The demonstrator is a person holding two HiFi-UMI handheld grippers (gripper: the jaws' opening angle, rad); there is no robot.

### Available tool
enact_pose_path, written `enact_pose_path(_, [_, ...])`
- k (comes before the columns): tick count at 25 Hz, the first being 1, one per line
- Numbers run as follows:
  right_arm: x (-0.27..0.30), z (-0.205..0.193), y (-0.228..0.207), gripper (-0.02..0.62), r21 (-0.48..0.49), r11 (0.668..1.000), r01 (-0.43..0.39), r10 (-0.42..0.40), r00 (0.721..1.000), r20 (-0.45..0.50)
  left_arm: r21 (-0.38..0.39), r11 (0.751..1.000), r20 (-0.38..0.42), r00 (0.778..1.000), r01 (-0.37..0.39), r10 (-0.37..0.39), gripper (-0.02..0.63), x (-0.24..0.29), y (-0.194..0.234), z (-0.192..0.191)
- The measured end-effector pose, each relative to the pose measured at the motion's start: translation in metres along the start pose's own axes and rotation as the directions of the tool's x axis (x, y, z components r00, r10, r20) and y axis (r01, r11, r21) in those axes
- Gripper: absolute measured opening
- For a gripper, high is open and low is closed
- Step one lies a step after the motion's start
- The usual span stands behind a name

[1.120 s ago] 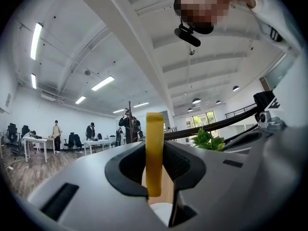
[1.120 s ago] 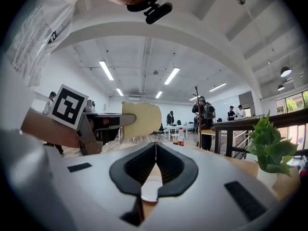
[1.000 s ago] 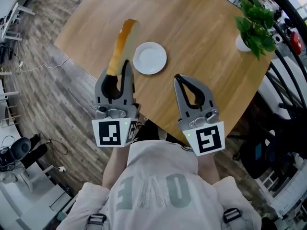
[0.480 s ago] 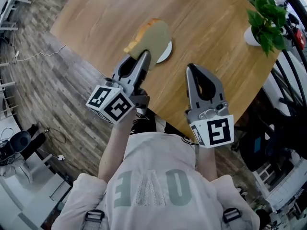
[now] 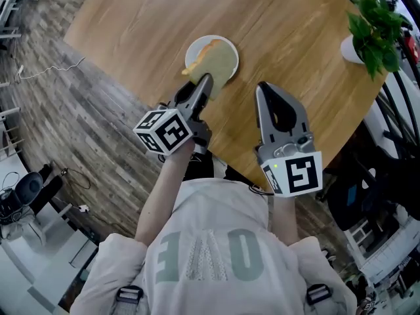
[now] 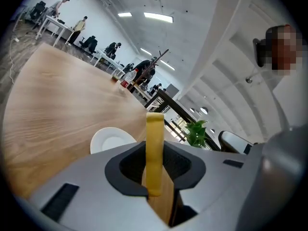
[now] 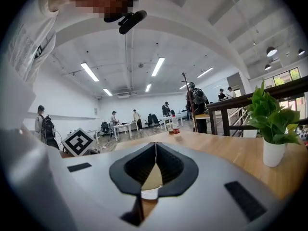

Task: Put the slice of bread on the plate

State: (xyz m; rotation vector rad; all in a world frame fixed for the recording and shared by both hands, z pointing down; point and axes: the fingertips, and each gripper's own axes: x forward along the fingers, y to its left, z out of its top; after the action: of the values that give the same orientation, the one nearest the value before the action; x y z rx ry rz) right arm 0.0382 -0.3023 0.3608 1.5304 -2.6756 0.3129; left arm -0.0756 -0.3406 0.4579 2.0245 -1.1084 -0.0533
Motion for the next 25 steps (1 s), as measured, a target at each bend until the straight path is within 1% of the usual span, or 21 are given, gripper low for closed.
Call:
enact_pose_path(2, [0.008, -0.003, -0.001, 0.018, -0.002, 1.000, -0.017, 0.017, 1.000, -0.009, 0.028, 1.000, -0.012, 1.000, -0.010, 0.010, 0.092, 0.007, 0.004, 0.001])
enact_pose_path(3, [0.011, -0.005, -0.001, 0.018, -0.002, 1.000, -0.028, 0.028, 1.000, -0.015, 0.026, 1.000, -0.015, 1.000, -0.015, 0.016, 0.092, 0.009, 0.006, 0.000])
enact_pose_path(6, [0.019, -0.010, 0.000, 0.018, 0.005, 0.998, -0.057, 0.057, 0.998, -0.030, -0.017, 0.999, -0.017, 0.999, -0.032, 0.031, 0.092, 0.012, 0.015, -0.003])
enact_pose_path(7, [0.020, -0.011, -0.001, 0.018, 0.007, 0.998, -0.062, 0.062, 0.997, -0.035, -0.012, 0.999, -0.022, 0.999, -0.041, 0.040, 0.092, 0.013, 0.018, -0.004])
enact_pose_path(10, [0.025, -0.015, -0.004, 0.018, 0.012, 0.997, -0.070, 0.071, 0.996, -0.047, 0.051, 0.996, -0.057, 0.996, -0.068, 0.071, 0.092, 0.018, 0.023, -0.010])
enact_pose_path(11, [0.026, -0.017, -0.005, 0.018, 0.014, 0.997, -0.071, 0.072, 0.996, -0.051, 0.055, 0.996, -0.062, 0.995, -0.072, 0.075, 0.092, 0.020, 0.025, -0.011])
enact_pose_path(14, [0.028, -0.023, -0.010, 0.018, 0.020, 0.998, -0.065, 0.067, 0.996, -0.067, 0.015, 0.996, -0.042, 0.996, -0.083, 0.084, 0.092, 0.023, 0.032, -0.011])
enact_pose_path(15, [0.028, -0.024, -0.012, 0.018, 0.021, 0.998, -0.061, 0.062, 0.996, -0.071, 0.017, 0.996, -0.041, 0.995, -0.092, 0.093, 0.092, 0.024, 0.036, -0.011])
enact_pose_path(17, [0.027, -0.026, -0.015, 0.018, 0.026, 0.998, -0.051, 0.053, 0.996, -0.075, 0.053, 0.992, -0.058, 0.991, -0.114, 0.117, 0.092, 0.026, 0.042, -0.013])
enact_pose_path(19, [0.028, -0.027, -0.016, 0.018, 0.031, 0.999, -0.042, 0.045, 0.996, -0.078, 0.105, 0.985, -0.075, 0.987, -0.136, 0.144, 0.092, 0.027, 0.047, -0.013])
enact_pose_path(21, [0.029, -0.027, -0.016, 0.018, 0.037, 0.999, -0.036, 0.039, 0.996, -0.081, 0.172, 0.971, -0.078, 0.981, -0.163, 0.179, 0.100, 0.027, 0.050, -0.009])
enact_pose_path(23, [0.030, -0.028, -0.017, 0.018, 0.042, 0.999, -0.031, 0.035, 0.996, -0.082, 0.262, 0.944, -0.074, 0.971, -0.202, 0.229, 0.142, 0.028, 0.053, -0.007])
enact_pose_path(25, [0.031, -0.029, -0.018, 0.018, 0.048, 0.998, -0.029, 0.033, 0.996, -0.083, 0.349, 0.907, -0.069, 0.958, -0.237, 0.277, 0.234, 0.031, 0.055, -0.006])
